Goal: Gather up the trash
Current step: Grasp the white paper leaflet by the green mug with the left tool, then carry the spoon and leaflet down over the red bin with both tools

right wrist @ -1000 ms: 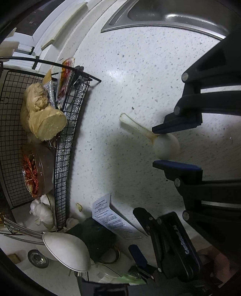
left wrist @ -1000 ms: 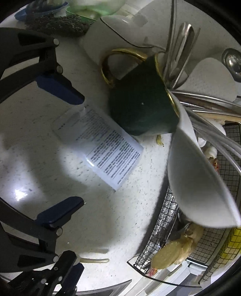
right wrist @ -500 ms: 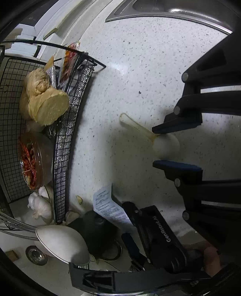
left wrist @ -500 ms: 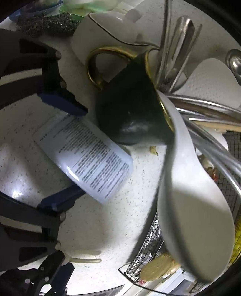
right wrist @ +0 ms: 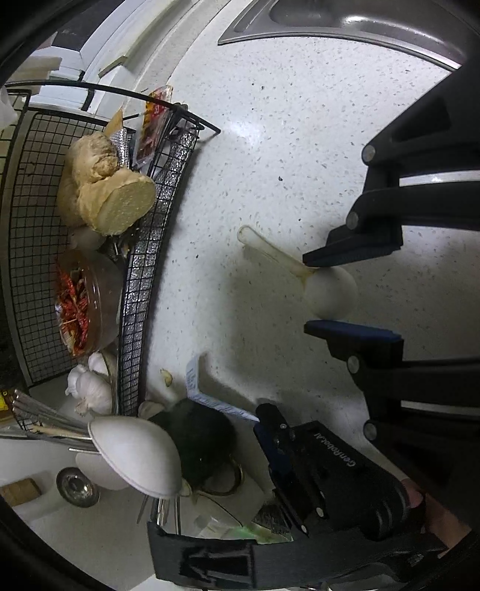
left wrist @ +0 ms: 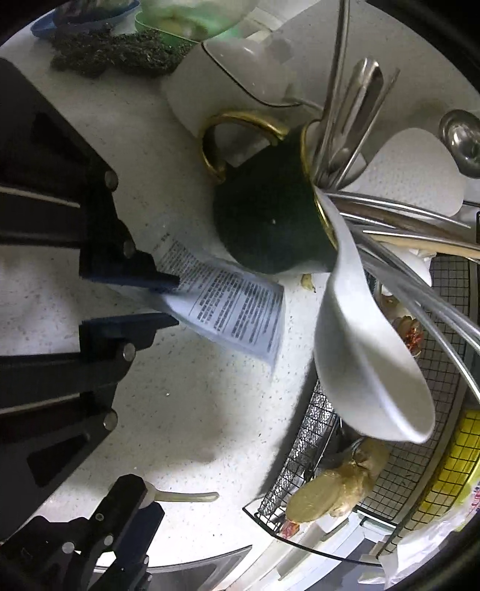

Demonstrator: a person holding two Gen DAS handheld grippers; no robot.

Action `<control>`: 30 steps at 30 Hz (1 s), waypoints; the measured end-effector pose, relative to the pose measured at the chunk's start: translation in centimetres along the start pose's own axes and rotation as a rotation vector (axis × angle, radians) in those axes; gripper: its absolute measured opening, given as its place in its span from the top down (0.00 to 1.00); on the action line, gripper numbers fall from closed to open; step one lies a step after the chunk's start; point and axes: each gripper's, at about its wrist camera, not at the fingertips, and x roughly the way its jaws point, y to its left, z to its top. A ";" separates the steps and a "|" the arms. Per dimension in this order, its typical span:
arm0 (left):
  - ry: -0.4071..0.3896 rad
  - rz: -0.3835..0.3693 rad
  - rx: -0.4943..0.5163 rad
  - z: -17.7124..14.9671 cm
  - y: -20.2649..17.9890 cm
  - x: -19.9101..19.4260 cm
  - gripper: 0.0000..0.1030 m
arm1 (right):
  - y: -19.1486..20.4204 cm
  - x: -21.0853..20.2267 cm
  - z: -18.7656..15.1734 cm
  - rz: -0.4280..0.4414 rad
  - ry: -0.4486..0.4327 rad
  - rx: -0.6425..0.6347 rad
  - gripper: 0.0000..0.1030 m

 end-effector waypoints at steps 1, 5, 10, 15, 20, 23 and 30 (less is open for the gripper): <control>0.005 -0.003 -0.001 -0.2 -0.1 -0.5 0.90 | 0.0 -0.3 -0.1 0.002 -0.002 0.001 0.73; 0.022 -0.027 -0.008 -1.9 -0.1 -2.9 0.92 | -0.1 -1.6 -0.8 0.011 -0.010 -0.009 0.73; 0.034 -0.053 -0.007 -4.2 -0.9 -5.7 0.93 | -0.6 -4.0 -2.0 0.015 -0.027 -0.021 0.73; 0.049 -0.090 -0.008 -7.3 -2.8 -8.3 0.94 | -1.0 -5.9 -4.0 0.005 -0.037 -0.028 0.73; 0.039 -0.125 0.015 -9.9 -5.3 -11.2 0.98 | -2.3 -8.3 -6.3 -0.021 -0.046 -0.008 0.73; 0.041 -0.142 0.036 -10.7 -6.0 -11.4 0.98 | -3.4 -10.2 -7.7 -0.039 -0.067 0.002 0.73; 0.071 -0.193 0.061 -12.8 -10.1 -12.5 0.99 | -4.6 -12.9 -10.3 -0.059 -0.097 0.042 0.73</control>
